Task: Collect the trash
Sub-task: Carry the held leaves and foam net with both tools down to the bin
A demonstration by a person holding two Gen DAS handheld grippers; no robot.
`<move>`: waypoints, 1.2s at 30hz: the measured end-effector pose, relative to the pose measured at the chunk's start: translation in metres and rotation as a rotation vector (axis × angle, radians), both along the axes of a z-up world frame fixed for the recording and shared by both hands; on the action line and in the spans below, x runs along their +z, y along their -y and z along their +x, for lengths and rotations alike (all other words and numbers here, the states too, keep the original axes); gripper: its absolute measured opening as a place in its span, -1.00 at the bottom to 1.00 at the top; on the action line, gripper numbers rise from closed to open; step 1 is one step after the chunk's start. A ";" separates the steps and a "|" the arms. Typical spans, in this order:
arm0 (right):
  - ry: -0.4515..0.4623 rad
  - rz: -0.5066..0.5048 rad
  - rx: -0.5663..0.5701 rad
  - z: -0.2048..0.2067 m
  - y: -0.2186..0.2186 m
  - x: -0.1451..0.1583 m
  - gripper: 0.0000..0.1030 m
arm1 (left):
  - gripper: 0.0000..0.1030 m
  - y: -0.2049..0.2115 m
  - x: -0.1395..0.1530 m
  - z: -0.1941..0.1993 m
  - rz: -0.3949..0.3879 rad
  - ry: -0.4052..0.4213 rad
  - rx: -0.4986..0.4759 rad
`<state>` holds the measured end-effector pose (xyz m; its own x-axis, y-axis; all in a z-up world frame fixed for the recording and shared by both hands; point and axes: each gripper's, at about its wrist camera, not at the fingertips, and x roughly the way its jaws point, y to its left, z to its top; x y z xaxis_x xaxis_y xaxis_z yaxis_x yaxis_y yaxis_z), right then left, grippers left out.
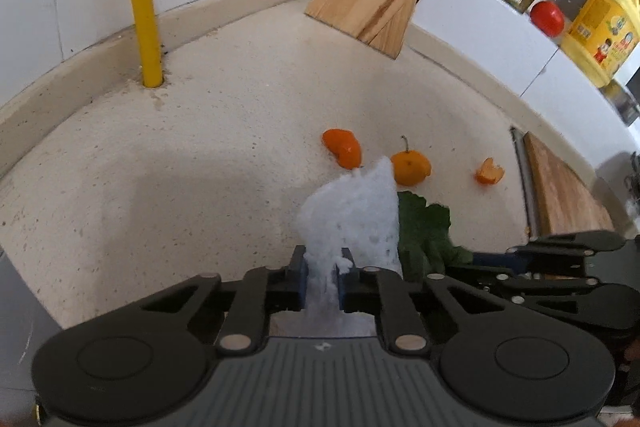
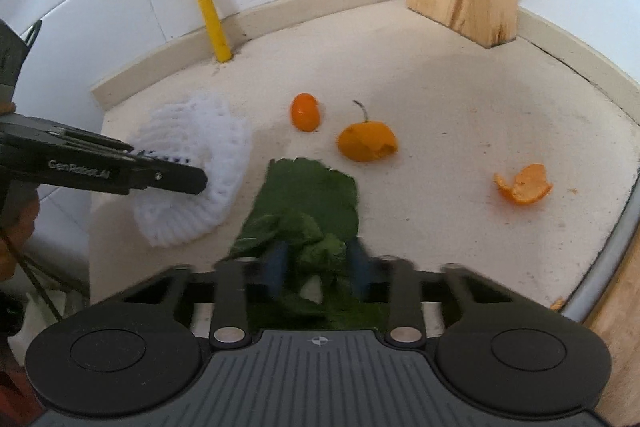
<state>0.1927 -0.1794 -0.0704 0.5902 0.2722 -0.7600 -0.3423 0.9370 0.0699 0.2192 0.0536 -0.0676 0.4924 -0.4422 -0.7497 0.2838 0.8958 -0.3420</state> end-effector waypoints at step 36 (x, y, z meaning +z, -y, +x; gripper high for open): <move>0.010 0.380 0.247 -0.044 -0.126 0.067 -0.88 | -0.82 -0.183 0.058 -0.149 -0.151 0.181 0.428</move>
